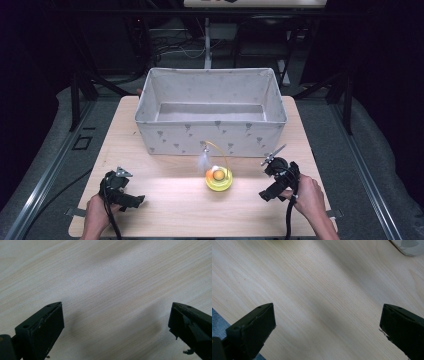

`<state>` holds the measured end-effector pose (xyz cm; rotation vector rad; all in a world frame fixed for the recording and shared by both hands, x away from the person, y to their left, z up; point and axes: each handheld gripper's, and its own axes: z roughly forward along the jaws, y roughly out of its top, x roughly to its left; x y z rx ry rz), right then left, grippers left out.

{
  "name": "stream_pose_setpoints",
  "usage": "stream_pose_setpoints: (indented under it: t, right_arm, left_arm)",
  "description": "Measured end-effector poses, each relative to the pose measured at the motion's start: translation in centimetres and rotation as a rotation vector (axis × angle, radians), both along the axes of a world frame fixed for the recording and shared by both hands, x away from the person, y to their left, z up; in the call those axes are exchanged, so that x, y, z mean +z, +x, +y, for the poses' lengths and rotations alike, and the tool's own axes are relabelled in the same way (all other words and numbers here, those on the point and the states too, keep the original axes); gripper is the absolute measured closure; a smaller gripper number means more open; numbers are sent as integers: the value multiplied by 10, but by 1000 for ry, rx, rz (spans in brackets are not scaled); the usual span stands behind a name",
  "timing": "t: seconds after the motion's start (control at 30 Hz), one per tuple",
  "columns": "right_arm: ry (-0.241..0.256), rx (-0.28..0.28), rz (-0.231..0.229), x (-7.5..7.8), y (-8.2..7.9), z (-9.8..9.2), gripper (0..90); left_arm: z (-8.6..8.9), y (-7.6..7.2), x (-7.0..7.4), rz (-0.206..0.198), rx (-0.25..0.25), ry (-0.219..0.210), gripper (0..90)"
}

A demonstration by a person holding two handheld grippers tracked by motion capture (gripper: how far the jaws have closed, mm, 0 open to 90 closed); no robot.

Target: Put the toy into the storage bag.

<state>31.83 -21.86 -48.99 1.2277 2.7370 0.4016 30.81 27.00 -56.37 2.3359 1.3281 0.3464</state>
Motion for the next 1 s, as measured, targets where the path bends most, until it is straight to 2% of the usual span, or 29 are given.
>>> stream_pose_setpoints:
  t: [0.07,0.17,0.23,0.4,0.43,0.6,0.8,1.0]
  right_arm:
    - [-14,13,12,1,1,0,0]
    - [-5,7,14,-2,0,3,0]
    - [-20,27,34,0,1,3,0]
    - [-17,36,40,3,1,8,0]
    - [-30,44,45,5,2,8,0]
    - [-8,62,54,11,5,14,0]
    - [3,80,50,24,8,24,0]
    - [6,100,19,34,10,36,39]
  left_arm:
    - [0,0,0,1,-1,0,3]
    - [0,0,2,-10,5,-1,3]
    - [-1,-1,2,-13,4,-2,3]
    - [-3,0,1,-7,-9,1,3]
    - [-4,0,0,-3,-17,5,2]
    - [-4,0,0,-5,-19,6,3]
    - [-4,-2,0,-10,-10,2,2]
    - [-6,-3,-2,-6,-19,3,2]
